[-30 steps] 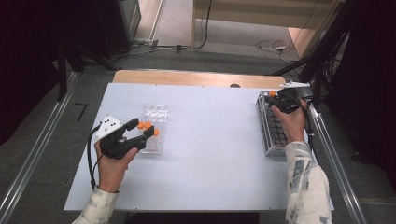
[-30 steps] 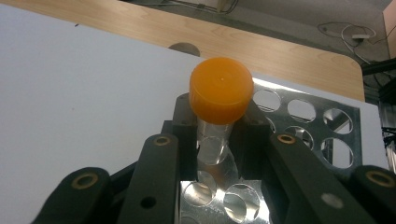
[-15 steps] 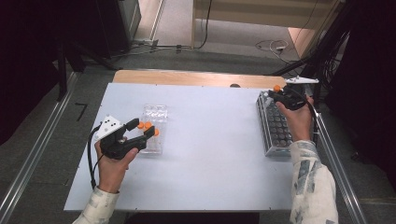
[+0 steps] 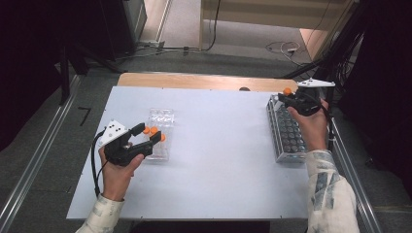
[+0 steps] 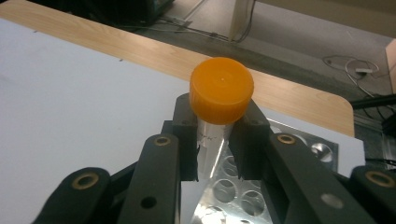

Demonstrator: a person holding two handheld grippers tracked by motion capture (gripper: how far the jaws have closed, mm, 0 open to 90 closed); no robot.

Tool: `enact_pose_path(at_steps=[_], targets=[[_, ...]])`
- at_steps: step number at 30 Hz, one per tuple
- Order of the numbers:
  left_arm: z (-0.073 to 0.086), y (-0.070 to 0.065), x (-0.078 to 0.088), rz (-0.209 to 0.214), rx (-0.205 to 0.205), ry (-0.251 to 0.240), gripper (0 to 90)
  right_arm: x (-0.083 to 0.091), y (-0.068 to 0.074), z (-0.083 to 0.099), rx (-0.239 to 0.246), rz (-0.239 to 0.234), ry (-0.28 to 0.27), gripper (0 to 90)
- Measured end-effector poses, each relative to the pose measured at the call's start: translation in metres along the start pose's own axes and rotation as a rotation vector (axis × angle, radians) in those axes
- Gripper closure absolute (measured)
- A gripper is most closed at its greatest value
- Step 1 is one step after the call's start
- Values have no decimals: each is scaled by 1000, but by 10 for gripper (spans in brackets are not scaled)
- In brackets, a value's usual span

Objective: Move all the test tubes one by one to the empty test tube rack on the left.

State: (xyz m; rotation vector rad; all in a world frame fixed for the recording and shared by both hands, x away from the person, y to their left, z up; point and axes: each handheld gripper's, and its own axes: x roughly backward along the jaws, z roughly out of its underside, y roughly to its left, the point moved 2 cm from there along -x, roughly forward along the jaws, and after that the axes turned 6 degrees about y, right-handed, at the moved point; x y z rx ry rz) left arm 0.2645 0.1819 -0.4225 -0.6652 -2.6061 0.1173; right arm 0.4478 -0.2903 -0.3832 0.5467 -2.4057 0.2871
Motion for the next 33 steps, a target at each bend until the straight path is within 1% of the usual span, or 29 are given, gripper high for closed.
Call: enact_pose_path(at_steps=[3, 7, 12, 14, 17, 23, 25, 28, 33], targets=[[0, -1, 0, 1, 0, -3, 316, 3, 12, -1, 32, -24, -4, 716], [0, -2, 1, 3, -2, -3, 315, 5, 31, 1, 62, -67, 2, 716], [-1, -3, 0, 10, -4, -3, 301, 6, 58, 6, 105, -138, 8, 716], [-1, -4, 0, 11, -7, -2, 289, 7, 70, 8, 128, -158, 16, 716], [-1, -7, -1, 19, -11, 2, 282, 9, 89, 12, 161, -201, 11, 716], [-3, -15, 0, 33, -24, 4, 278, 8, 125, 20, 212, -287, 21, 716], [-3, -18, -1, 45, -30, 6, 278, 8, 138, 22, 231, -320, 20, 716], [-3, -24, -2, 67, -32, 14, 279, 6, 160, 27, 268, -371, 30, 716], [-2, -34, -4, 94, -55, 18, 278, 2, 198, 35, 323, -448, 42, 716]])
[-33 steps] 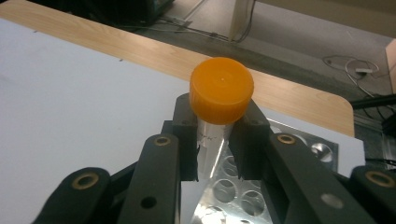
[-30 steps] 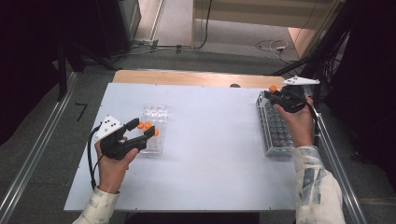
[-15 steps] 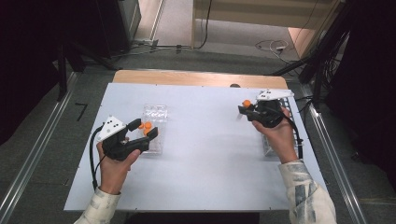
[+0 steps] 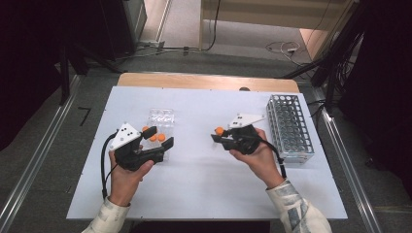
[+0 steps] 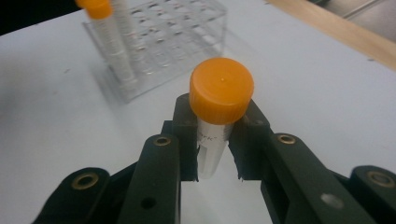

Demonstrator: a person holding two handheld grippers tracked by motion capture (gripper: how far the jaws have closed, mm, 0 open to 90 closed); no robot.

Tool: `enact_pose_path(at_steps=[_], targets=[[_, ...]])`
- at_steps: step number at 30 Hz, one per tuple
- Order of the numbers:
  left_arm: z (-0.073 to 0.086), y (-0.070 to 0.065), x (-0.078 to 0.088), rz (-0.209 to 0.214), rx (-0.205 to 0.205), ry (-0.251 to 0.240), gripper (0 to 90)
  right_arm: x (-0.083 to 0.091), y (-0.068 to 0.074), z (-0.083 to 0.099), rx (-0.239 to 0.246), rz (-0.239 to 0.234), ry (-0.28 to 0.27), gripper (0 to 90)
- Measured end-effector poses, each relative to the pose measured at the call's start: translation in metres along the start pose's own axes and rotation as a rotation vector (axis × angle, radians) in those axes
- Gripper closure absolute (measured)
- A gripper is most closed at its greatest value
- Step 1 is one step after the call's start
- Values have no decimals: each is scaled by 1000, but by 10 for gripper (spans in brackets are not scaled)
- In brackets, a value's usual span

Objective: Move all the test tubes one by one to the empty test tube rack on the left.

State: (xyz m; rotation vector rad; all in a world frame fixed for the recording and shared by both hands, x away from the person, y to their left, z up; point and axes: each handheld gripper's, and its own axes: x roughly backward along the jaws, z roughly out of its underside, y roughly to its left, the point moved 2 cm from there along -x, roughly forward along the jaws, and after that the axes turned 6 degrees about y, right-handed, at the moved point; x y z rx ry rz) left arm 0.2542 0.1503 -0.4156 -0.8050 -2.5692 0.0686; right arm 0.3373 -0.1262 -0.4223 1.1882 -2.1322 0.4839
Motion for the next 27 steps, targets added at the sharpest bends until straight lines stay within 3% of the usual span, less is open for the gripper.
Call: enact_pose_path(at_steps=[6, 13, 20, 27], targets=[[2, -14, -8, 32, -44, 30, 275, -27, 35, -3, 54, -77, 36, 716], [7, -24, -17, 58, -76, 70, 313, -44, 61, -9, 87, -130, 40, 716], [12, -31, -24, 62, -98, 90, 440, -53, 76, -13, 105, -139, 49, 715], [16, -30, -28, 71, -104, 114, 546, -58, 80, -15, 105, -137, 46, 716]])
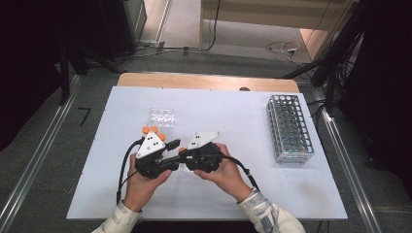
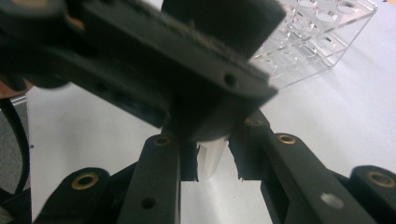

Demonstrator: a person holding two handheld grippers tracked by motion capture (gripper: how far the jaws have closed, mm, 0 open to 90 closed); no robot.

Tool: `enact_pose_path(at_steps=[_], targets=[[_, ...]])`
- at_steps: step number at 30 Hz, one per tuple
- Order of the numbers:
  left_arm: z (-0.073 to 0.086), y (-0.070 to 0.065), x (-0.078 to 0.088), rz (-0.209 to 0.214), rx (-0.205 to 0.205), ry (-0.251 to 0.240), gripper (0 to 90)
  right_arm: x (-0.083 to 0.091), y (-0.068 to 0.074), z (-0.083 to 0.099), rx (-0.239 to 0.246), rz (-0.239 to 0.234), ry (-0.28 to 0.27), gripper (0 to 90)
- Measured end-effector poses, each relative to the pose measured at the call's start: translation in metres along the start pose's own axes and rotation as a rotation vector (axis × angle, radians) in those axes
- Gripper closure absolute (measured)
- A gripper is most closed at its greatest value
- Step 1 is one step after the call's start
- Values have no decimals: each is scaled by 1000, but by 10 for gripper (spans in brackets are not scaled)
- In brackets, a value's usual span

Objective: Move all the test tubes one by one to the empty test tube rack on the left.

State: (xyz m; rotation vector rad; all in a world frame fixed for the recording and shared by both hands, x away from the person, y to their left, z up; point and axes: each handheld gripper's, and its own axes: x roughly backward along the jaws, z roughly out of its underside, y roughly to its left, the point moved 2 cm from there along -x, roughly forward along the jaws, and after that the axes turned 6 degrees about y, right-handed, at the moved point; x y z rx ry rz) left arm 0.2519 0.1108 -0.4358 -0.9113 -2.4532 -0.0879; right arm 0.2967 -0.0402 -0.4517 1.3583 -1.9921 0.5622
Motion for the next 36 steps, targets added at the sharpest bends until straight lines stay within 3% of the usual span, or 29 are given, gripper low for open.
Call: enact_pose_path(at_steps=[10, 19, 21, 25, 28, 36], targets=[[3, -1, -4, 14, 6, 9, 674, 1, 0, -1, -3, 6, -2, 716], [3, -1, -1, 17, 11, 4, 698, 3, 2, -1, -9, 1, -9, 709], [2, -1, 1, 17, 10, 1, 699, 3, 2, -1, -11, -6, -12, 654], [-1, 1, 7, 20, 15, -3, 699, 7, 5, 1, -20, -19, -23, 432], [-4, 4, 13, 27, 27, -6, 700, 11, 5, 4, -36, -21, -33, 313], [-16, 23, 43, 42, 70, -18, 700, 31, -3, 22, -76, 0, -56, 277]])
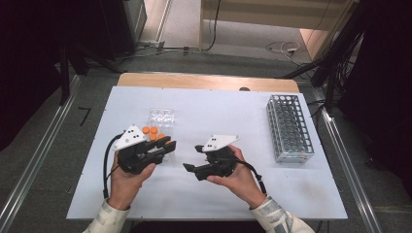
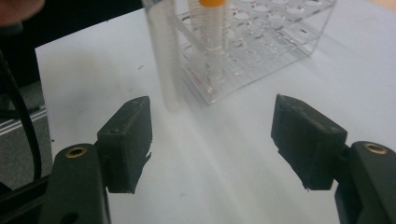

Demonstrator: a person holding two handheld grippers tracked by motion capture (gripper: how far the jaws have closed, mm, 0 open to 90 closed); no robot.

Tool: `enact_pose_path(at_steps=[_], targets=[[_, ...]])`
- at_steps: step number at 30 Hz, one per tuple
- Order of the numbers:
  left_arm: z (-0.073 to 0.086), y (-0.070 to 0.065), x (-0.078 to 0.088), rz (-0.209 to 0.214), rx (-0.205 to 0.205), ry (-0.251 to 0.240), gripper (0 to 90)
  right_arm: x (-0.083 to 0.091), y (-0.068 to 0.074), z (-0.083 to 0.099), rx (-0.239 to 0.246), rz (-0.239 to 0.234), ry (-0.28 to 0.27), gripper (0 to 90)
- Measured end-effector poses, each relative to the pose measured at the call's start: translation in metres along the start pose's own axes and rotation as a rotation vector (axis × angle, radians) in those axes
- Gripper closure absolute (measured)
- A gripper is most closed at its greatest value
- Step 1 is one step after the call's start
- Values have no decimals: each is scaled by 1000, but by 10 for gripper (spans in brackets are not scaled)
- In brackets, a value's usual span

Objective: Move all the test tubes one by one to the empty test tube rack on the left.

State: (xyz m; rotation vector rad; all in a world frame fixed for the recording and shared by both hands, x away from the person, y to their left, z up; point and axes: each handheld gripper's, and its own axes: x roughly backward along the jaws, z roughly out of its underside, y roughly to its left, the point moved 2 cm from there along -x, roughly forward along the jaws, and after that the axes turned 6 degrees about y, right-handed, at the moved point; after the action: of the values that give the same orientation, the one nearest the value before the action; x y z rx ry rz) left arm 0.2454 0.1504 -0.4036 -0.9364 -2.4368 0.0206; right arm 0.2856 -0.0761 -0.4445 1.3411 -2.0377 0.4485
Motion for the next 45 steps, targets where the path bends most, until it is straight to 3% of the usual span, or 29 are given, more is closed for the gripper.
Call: enact_pose_path(at_steps=[8, 14, 17, 28, 34, 45], targets=[[-8, 15, 27, -25, 13, 0, 700, 14, -14, 17, -46, 30, -4, 279], [-9, 26, 37, -89, 15, -27, 700, 18, -21, 22, -61, 45, -6, 281], [-10, 31, 40, -142, 3, -44, 700, 18, -23, 23, -67, 51, -5, 281], [-11, 48, 40, -244, 18, -101, 700, 19, -27, 26, -80, 65, 0, 284], [-9, 53, 35, -264, 18, -113, 700, 18, -28, 26, -84, 62, -3, 272], [7, 57, 14, -286, 21, -86, 698, 18, -29, 27, -92, 71, -4, 202]])
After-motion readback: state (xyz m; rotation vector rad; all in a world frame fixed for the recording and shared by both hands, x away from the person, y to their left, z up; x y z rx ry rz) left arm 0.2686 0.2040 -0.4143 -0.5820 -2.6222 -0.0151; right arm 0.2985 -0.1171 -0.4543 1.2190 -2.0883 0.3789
